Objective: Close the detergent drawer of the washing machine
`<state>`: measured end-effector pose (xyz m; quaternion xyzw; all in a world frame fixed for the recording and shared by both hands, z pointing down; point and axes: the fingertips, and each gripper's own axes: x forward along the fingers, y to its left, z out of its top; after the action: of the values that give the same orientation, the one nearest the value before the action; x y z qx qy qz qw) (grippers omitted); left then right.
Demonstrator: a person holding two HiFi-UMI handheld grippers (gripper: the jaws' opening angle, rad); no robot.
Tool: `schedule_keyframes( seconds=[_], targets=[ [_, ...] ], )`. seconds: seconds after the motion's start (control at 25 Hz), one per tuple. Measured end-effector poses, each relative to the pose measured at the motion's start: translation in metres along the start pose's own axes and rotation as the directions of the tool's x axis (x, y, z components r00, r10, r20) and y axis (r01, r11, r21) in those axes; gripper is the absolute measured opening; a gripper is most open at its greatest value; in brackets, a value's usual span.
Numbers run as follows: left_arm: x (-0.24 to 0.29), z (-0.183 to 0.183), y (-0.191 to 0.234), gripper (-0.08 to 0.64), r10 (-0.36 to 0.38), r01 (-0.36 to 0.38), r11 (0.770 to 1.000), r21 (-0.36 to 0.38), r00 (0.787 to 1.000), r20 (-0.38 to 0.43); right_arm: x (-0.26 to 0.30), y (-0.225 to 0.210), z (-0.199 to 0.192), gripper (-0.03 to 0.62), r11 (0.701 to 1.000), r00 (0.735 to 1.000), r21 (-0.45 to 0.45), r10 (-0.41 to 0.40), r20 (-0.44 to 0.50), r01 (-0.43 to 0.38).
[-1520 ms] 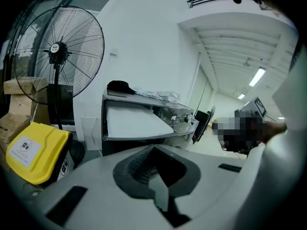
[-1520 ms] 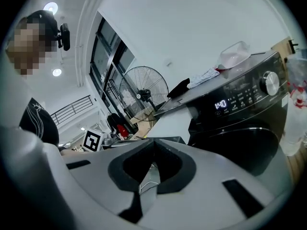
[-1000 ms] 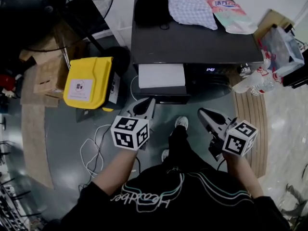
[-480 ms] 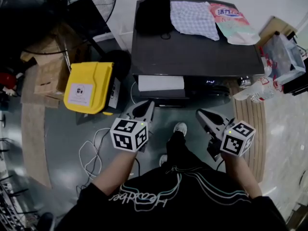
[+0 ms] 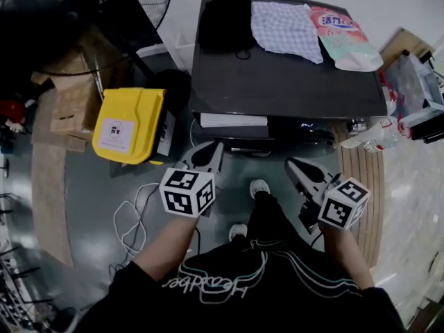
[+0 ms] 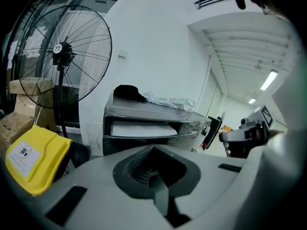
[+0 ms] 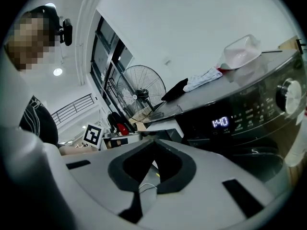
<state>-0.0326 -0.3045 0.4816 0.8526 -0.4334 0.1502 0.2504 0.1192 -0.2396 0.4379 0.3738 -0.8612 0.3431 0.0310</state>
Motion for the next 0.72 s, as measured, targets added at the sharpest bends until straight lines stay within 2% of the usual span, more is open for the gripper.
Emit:
schedule_keyframes(
  seconds=[0.36, 0.56, 0.72],
  targets=[
    [0.005, 0.003, 0.005, 0.021, 0.002, -0.002, 0.999, 0.042, 1.000, -0.004, 0.010, -0.016, 0.012, 0.026, 0.999, 1.000, 0.018, -0.028, 0.004, 0.028],
    [0.021, 0.015, 0.017, 0.021, 0.007, -0.007, 1.000, -0.013, 1.000, -0.005, 0.018, -0.023, 0.018, 0.028, 0.999, 0.999, 0.009, -0.033, -0.018, 0.033],
    [0.033, 0.024, 0.023, 0.021, -0.001, 0.001, 1.000, -0.022, 1.000, -0.004, 0.019, -0.027, 0.022, 0.026, 0.999, 0.999, 0.003, -0.042, -0.029, 0.042]
  ],
)
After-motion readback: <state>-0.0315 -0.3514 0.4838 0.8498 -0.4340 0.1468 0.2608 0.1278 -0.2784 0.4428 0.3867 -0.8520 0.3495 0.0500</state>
